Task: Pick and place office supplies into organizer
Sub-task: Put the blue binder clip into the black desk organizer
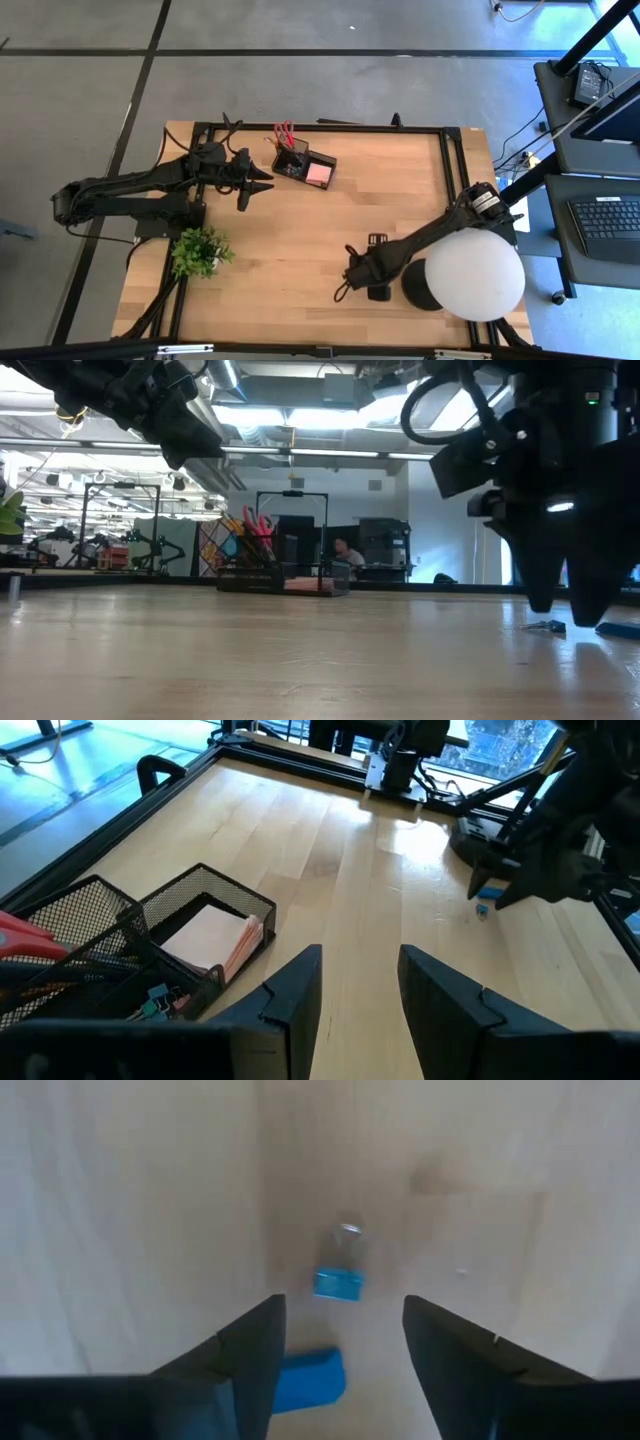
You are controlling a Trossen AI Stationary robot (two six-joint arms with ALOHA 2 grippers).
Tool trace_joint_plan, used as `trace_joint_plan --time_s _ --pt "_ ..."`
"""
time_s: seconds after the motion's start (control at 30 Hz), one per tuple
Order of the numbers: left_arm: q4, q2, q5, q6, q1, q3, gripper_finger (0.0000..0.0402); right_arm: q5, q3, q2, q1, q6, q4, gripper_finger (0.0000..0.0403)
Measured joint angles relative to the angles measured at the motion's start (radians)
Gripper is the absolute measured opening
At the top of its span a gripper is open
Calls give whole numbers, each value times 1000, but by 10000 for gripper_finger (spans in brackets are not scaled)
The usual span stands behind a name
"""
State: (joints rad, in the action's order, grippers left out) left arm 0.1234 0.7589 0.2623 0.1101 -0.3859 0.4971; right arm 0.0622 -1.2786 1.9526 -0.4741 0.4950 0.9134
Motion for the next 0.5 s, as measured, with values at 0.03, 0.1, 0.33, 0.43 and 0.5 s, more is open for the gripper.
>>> trace_joint_plan --time_s 0.03,0.1,0.33,0.43,0.5 --pt "0 0 0 0 0 0 127 -2 5 0 -1 0 -11 205" --pt "0 0 0 0 0 0 127 -4 11 0 -1 1 -27 201" --pt "0 0 0 0 0 0 127 -6 40 -2 -1 26 -98 183" --pt "0 0 0 0 0 0 127 -11 50 -4 -1 24 -107 173" --pt "1 0 0 0 0 0 127 -13 54 -5 -1 25 -110 167"
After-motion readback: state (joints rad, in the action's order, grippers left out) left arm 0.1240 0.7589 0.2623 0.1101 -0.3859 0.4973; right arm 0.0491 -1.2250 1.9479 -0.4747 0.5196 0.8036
